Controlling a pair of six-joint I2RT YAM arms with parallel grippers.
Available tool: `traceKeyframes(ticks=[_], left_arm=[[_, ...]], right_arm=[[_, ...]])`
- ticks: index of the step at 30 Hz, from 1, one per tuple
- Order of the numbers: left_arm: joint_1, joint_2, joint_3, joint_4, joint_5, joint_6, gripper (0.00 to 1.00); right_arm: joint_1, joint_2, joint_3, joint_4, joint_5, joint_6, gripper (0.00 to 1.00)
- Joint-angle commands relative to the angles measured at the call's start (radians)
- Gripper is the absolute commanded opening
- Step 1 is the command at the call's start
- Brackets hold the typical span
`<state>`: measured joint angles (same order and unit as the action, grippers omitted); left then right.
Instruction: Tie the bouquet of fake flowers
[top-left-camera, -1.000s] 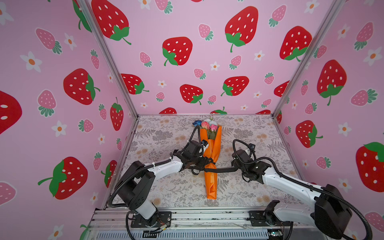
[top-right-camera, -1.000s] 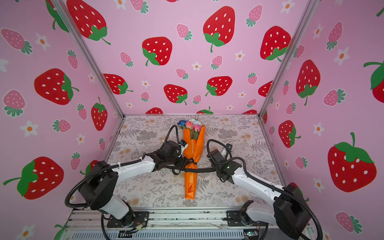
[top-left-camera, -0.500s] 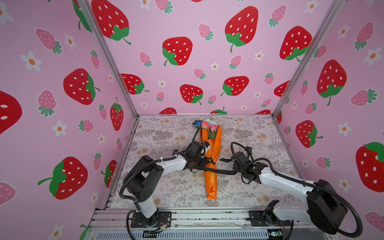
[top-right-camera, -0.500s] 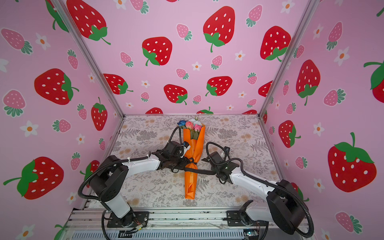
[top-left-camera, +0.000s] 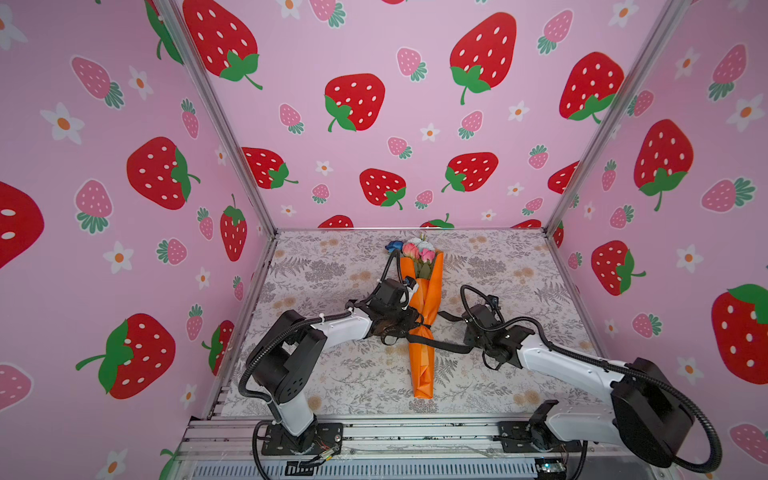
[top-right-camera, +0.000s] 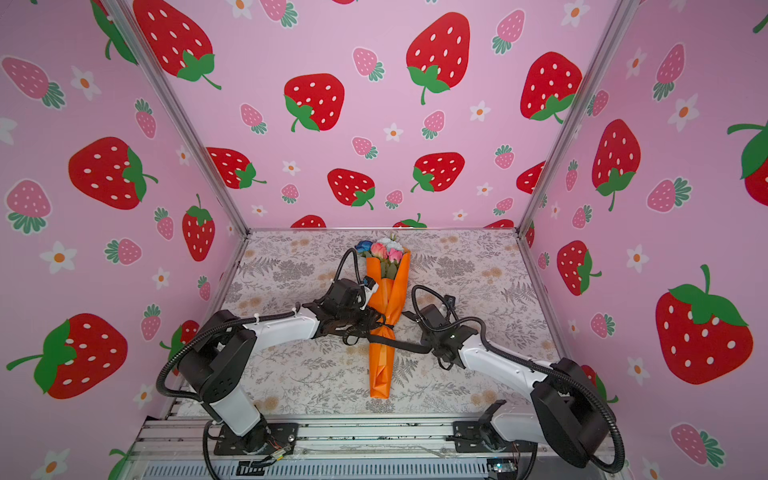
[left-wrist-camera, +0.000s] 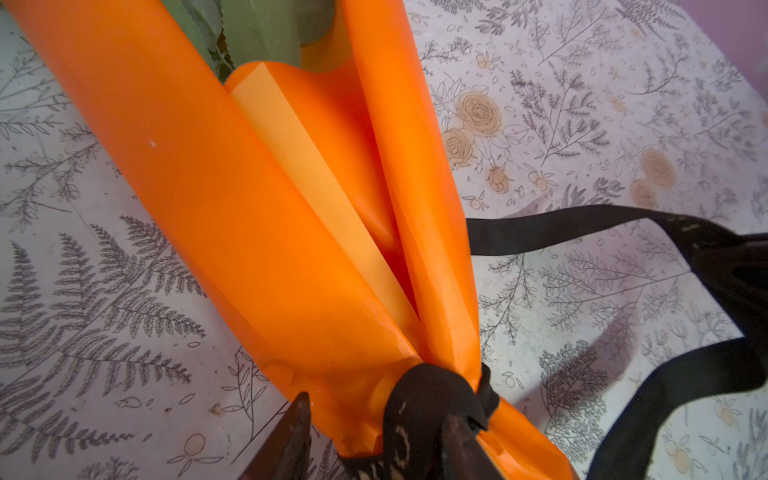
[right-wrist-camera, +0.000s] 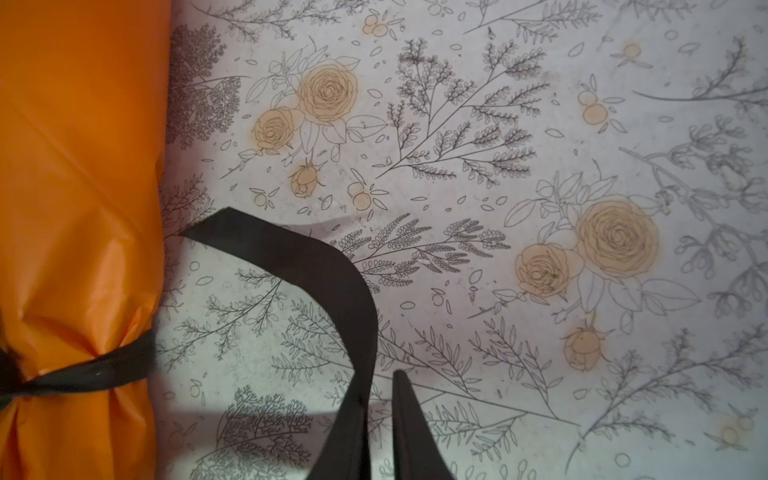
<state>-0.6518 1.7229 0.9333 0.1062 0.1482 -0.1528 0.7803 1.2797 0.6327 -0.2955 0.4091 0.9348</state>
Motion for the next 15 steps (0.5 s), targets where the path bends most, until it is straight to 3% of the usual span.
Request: traceKeyframes(ticks=[1,12,15], left_arm=[[0.006,-0.031,-0.004,0.032,-0.002,-0.013,0.38],[0.007,-0.044,-0.026,0.038,0.021,-0.016,0.11],[0.007,-0.046,-0.026,0.041,0.028,-0.020,0.07]], right_arm=[[-0.005,-0.014,-0.003,-0.031,-0.001,-0.010,0.24],[0.044,-0.116,0.020,-0.087,-0.012,-0.106,0.29],[0.090,-0.154,0.006,-0.039,-0.071,-0.176,0.31]])
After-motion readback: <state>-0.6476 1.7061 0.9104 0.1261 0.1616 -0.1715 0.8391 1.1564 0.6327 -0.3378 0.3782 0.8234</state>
